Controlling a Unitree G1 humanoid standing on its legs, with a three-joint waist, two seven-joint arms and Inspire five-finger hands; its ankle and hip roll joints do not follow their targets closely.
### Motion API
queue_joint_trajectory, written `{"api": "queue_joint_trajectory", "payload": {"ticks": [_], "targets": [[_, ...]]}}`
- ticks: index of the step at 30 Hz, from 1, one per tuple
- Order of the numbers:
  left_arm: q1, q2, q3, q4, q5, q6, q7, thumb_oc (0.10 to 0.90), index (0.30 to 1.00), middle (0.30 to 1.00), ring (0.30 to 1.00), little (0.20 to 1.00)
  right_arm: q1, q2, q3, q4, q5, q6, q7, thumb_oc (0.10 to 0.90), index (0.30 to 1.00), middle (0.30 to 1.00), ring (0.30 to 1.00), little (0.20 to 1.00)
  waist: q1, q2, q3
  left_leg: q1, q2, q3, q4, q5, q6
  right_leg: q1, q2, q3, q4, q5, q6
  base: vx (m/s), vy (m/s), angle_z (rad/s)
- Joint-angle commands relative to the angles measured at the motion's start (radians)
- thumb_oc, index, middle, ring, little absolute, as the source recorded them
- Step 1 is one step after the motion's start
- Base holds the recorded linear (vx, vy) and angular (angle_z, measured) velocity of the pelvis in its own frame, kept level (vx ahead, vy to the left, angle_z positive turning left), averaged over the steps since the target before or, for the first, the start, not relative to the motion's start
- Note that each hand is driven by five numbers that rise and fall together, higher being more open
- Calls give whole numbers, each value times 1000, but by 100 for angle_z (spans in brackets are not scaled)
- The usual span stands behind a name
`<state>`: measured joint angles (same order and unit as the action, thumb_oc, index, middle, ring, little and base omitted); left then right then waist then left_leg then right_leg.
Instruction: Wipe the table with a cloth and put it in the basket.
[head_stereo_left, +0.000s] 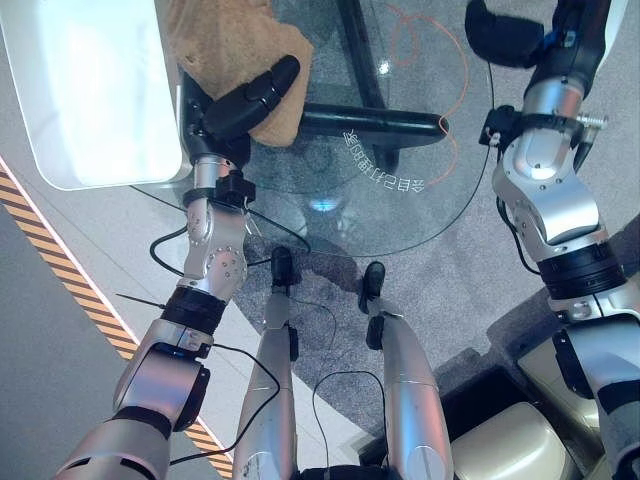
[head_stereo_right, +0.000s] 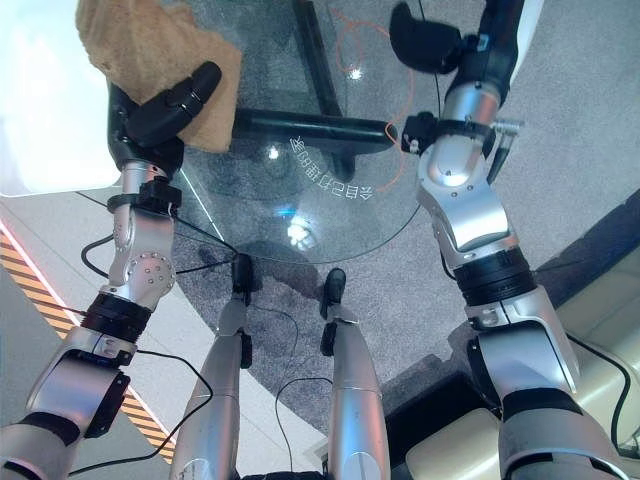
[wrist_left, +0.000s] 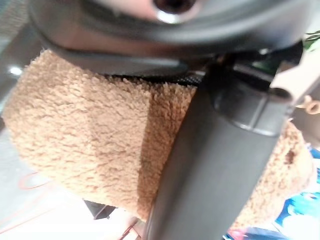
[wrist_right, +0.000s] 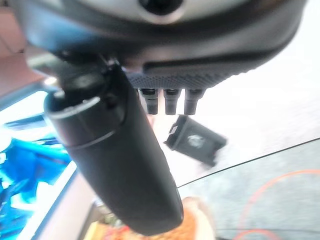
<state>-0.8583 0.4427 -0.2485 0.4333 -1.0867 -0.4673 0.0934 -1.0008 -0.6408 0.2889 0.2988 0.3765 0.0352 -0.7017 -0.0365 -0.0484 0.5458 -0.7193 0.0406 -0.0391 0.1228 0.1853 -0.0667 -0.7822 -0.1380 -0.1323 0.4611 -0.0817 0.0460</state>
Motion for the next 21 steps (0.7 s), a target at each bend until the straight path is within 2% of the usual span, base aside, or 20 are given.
{"api": "queue_joint_trajectory", "payload": {"ticks": [1,15,21], "targets": [[-196,60,79,-52,37,-177,-51,100,300,300,300,200,-47,-113,-116,-19,20,-141,-35,800,900,900,900,900,8,-21,-26,48,-11,75,114,-140,3,104,35,22,-184,117,33,0,0,0],[-173,189,150,34,21,-245,-2,100,300,300,300,200,117,-155,-178,310,187,-231,62,800,900,900,900,900,10,3,-26,31,-1,74,122,-148,-4,78,33,20,-160,103,34,0,0,0],[-183,233,168,84,16,-259,34,100,300,300,300,200,147,-156,-182,432,239,-236,111,800,900,900,900,900,12,9,-26,20,3,73,131,-151,-6,67,34,20,-149,96,32,0,0,0]]}}
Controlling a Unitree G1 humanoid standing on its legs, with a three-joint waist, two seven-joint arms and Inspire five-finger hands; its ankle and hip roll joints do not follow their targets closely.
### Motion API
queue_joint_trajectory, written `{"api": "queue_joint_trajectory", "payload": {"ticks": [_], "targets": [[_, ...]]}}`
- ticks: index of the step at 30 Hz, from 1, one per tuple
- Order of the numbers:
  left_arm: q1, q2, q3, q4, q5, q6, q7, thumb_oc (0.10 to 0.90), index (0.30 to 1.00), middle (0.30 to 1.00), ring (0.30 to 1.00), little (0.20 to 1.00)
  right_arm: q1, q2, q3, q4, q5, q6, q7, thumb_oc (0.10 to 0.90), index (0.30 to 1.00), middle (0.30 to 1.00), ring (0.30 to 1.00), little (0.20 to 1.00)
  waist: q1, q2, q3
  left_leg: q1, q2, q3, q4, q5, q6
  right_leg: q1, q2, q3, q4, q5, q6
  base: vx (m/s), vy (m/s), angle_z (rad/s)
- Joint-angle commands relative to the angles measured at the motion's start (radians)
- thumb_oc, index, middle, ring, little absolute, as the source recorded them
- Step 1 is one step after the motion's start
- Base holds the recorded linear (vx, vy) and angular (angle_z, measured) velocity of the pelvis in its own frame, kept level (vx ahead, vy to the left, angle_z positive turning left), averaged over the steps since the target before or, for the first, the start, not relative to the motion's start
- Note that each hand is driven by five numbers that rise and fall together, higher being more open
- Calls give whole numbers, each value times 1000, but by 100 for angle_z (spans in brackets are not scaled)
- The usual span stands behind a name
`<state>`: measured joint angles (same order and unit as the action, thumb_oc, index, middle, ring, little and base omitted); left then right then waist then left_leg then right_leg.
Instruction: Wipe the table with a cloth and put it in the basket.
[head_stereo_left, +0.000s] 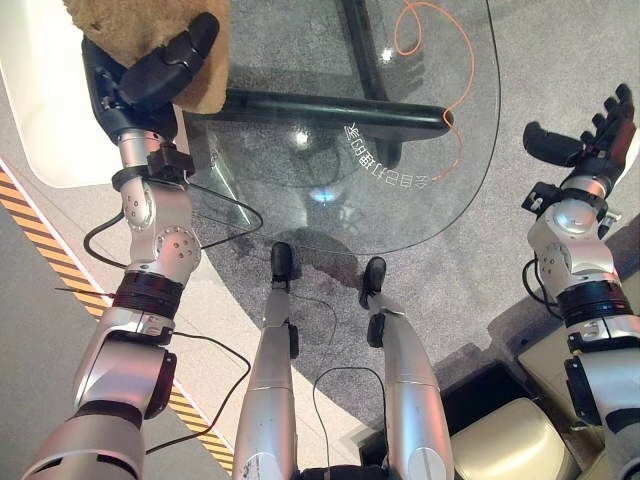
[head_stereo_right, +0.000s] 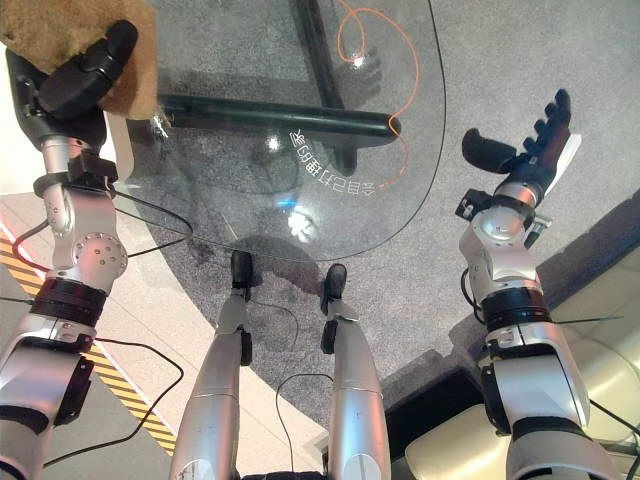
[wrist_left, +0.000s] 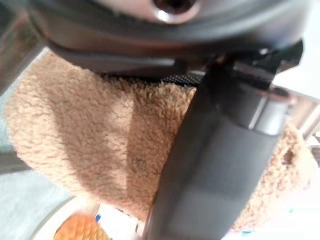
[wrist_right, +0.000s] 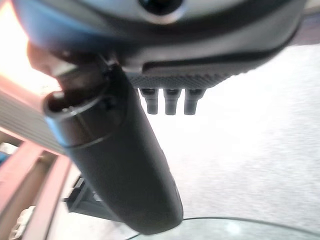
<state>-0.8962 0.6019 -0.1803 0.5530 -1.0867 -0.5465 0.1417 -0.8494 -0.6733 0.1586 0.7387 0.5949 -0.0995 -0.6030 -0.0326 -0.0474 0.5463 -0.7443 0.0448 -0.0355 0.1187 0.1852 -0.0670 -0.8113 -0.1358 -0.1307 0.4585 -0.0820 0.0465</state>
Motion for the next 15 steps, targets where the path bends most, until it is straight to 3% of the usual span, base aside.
{"api": "queue_joint_trajectory", "payload": {"ticks": [1,15], "targets": [[-147,83,104,-26,14,-182,-3,100,300,300,300,200,7,-121,-49,13,27,-101,24,800,900,900,900,900,8,9,-26,41,-1,69,137,-151,-6,93,33,19,-145,95,30,0,0,0],[-170,140,124,121,51,-204,133,100,300,300,300,200,62,-77,-32,235,58,-103,154,800,900,900,900,900,12,17,-26,2,4,63,166,-157,-3,58,40,20,-121,76,18,0,0,0]]}}
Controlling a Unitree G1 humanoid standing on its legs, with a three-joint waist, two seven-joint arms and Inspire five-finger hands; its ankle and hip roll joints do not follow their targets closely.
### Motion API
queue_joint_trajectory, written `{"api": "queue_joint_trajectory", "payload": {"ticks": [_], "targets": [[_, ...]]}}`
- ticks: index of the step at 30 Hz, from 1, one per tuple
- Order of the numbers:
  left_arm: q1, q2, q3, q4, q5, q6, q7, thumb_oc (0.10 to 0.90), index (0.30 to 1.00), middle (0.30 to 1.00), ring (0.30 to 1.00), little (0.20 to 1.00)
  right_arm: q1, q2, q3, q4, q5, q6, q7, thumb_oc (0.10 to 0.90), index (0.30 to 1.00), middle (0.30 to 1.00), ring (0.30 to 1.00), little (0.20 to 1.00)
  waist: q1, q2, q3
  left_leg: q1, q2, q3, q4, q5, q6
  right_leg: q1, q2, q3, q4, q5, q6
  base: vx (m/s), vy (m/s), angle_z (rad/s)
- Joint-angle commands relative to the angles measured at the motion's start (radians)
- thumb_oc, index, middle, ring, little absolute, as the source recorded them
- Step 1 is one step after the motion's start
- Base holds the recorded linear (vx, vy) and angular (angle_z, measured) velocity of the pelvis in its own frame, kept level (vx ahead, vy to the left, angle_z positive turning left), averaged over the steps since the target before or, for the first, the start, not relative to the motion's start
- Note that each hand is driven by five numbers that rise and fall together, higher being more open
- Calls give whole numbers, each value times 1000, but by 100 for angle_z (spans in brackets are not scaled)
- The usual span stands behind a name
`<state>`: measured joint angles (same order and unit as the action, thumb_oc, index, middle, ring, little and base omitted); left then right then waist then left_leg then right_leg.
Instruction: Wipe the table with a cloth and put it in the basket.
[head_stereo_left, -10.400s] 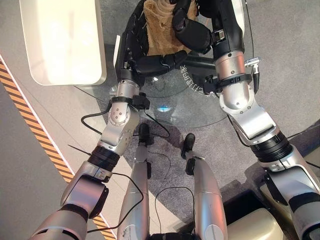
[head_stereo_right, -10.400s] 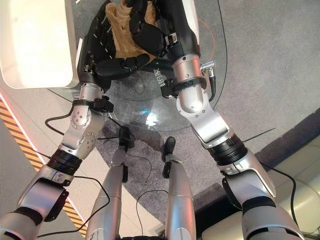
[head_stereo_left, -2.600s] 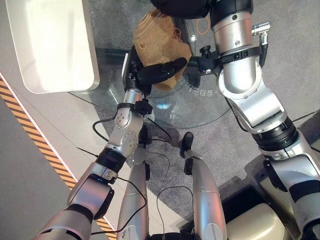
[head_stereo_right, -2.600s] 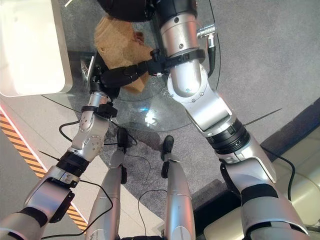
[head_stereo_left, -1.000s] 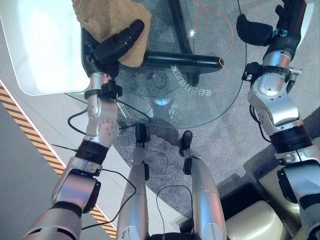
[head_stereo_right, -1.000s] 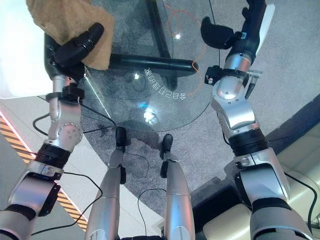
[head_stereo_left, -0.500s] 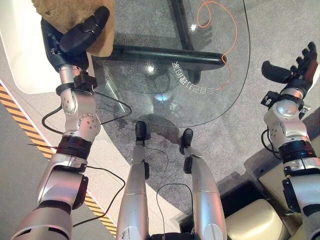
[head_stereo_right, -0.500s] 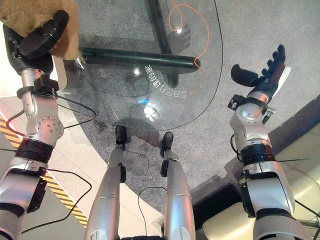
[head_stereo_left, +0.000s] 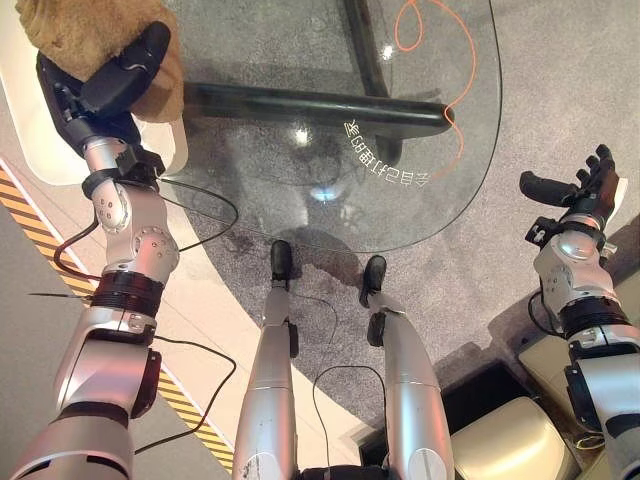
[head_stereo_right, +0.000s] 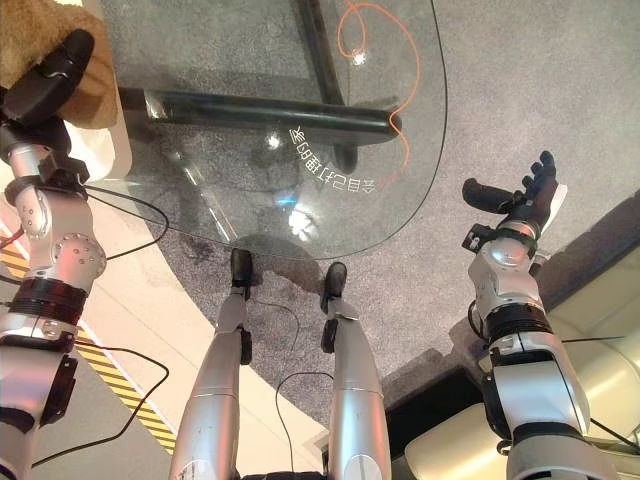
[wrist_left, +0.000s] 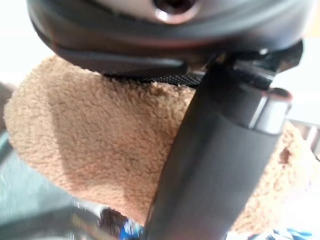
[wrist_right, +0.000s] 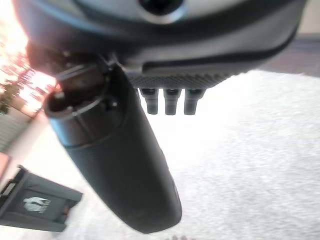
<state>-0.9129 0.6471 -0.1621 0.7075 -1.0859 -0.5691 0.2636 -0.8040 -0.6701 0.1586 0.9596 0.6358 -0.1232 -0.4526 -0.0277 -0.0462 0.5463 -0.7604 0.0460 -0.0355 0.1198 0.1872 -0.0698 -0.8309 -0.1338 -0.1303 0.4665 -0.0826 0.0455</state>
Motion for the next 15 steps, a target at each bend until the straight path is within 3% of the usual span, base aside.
{"api": "queue_joint_trajectory", "payload": {"ticks": [1,15], "targets": [[-158,98,106,-27,54,-181,22,100,300,300,300,200,17,-78,-31,23,18,-78,9,800,900,900,900,900,7,16,-26,16,4,63,166,-159,0,76,38,20,-129,77,19,0,0,0],[-190,130,100,50,144,-200,172,100,300,300,300,200,22,-49,-16,96,6,-81,31,800,900,900,900,900,11,14,-26,-7,4,56,181,-163,1,57,44,21,-121,69,12,0,0,0]]}}
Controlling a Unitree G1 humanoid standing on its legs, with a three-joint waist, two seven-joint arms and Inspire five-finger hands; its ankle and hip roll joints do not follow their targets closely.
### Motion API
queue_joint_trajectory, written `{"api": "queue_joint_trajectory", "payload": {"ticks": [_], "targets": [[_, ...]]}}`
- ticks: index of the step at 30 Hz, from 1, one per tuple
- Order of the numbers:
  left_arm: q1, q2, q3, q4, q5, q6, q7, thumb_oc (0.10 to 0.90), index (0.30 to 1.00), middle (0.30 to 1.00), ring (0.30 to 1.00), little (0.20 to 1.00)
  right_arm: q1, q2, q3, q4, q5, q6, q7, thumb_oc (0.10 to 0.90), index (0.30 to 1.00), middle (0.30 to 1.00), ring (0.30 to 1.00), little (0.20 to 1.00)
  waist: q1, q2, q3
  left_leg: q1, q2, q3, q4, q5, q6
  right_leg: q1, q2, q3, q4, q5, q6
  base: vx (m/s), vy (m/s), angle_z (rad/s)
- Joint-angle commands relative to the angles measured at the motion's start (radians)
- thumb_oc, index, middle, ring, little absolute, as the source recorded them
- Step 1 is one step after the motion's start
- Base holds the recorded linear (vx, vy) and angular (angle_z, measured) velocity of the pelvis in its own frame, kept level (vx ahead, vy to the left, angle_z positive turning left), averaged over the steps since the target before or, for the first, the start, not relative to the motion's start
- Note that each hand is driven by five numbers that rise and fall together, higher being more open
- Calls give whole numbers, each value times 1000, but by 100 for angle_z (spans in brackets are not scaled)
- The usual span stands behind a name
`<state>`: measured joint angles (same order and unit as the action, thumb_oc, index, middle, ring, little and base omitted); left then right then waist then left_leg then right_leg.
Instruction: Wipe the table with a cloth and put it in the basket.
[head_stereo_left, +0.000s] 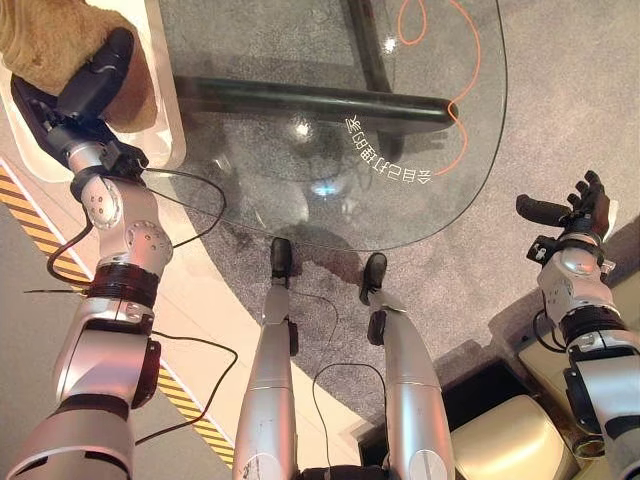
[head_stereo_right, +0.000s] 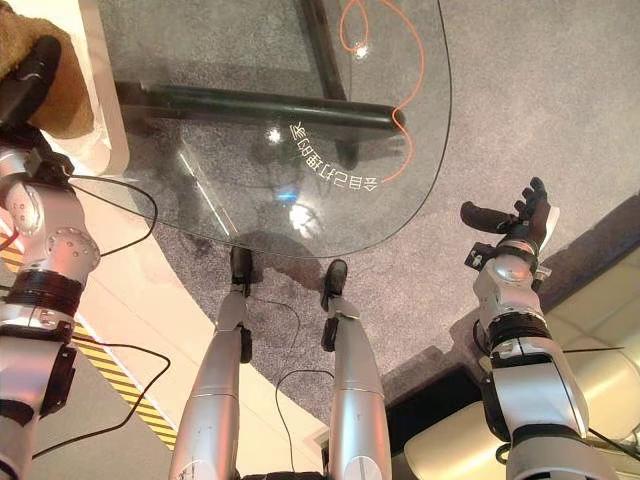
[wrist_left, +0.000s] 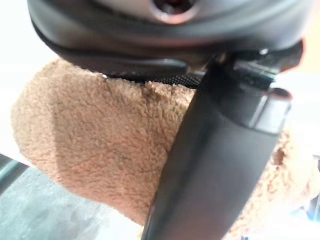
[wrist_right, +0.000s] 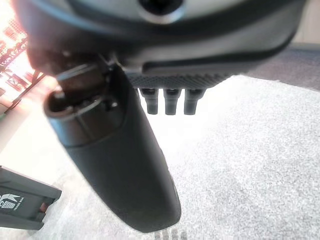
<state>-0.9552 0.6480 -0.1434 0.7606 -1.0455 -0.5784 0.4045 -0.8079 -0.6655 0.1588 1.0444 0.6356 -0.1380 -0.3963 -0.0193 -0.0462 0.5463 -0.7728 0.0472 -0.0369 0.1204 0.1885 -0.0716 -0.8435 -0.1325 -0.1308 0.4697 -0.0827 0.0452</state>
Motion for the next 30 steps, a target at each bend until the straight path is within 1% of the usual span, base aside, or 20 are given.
{"api": "queue_joint_trajectory", "payload": {"ticks": [1,9,14,19,21,25,30], "targets": [[-150,131,81,1,106,-192,40,100,300,300,300,200,26,-53,-16,12,7,-66,-25,800,900,900,900,900,2,14,-26,5,3,57,180,-164,3,69,44,22,-124,69,12,0,0,0],[-170,159,68,52,215,-167,170,100,300,300,300,200,33,-41,-16,45,8,-73,-13,800,900,900,900,900,3,11,-26,-4,3,53,183,-168,4,60,48,23,-124,67,12,0,0,0],[-182,175,52,89,306,-128,248,100,300,300,300,200,32,-39,-12,56,9,-71,-8,800,900,900,900,900,1,9,-26,-8,5,53,185,-169,5,56,49,23,-124,68,11,0,0,0],[-207,197,19,127,393,-73,316,100,300,300,300,200,29,-41,-1,58,12,-69,-4,800,900,900,900,900,-3,9,-26,-14,8,53,184,-169,4,50,51,26,-128,68,12,0,0,0],[-220,206,1,144,432,-38,334,100,300,300,300,200,24,-45,3,61,15,-65,1,800,900,900,900,900,-6,9,-26,-18,10,54,186,-170,4,45,52,28,-124,68,12,0,0,0],[-243,219,-22,174,459,7,343,100,300,300,300,200,24,-39,4,75,14,-78,8,800,900,900,900,900,-9,8,-26,-23,12,56,188,-171,4,41,54,30,-126,68,13,0,0,0],[-268,226,-46,215,507,77,356,100,300,300,300,200,9,-37,13,88,13,-77,10,800,900,900,900,900,-12,6,-26,-26,13,55,187,-172,3,38,56,32,-129,69,14,0,0,0]]}}
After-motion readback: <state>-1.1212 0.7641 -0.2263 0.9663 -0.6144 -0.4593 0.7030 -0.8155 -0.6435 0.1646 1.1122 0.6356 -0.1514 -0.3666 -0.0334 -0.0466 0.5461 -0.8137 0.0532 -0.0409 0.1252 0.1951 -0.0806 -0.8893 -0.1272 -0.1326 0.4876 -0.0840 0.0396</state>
